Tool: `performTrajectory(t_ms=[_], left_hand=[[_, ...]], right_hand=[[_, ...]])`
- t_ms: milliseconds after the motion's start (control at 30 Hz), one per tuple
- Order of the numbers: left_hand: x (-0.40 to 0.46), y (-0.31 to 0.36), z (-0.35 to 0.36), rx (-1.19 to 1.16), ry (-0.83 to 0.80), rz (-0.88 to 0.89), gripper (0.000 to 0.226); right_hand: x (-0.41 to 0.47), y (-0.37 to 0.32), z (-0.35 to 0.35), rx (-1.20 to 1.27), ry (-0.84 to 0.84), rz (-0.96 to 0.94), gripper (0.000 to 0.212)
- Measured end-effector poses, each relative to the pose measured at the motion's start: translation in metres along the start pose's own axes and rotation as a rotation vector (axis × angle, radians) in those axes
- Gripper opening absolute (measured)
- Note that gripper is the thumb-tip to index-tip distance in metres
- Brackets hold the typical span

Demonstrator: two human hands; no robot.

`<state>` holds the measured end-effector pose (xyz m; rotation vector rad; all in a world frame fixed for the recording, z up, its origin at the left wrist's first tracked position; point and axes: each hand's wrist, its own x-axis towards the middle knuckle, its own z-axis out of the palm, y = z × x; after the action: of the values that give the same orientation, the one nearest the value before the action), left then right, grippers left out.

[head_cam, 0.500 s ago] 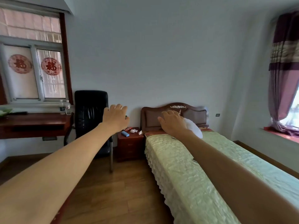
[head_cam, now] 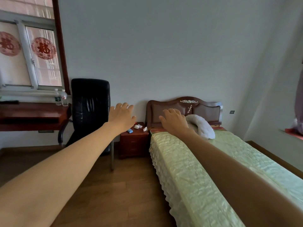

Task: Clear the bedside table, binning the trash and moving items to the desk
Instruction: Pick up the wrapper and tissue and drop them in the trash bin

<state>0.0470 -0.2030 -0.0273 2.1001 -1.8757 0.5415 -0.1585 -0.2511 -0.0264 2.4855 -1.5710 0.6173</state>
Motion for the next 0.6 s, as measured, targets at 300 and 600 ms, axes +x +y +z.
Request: performTrajectory(t_ms=[300,600], left_hand=[[0.116,-0.096,0.102,0.006,-0.047,-0.033,0.05],[0.236,-0.159,0.195,-0.043,-0.122,-0.03,0.049]], right_hand=[[0.147,-0.032,0.106,0.029,0.006,-0.009,0.037],[0.267,-0.038,0.191,0.035,0.022,0.025,0.036]])
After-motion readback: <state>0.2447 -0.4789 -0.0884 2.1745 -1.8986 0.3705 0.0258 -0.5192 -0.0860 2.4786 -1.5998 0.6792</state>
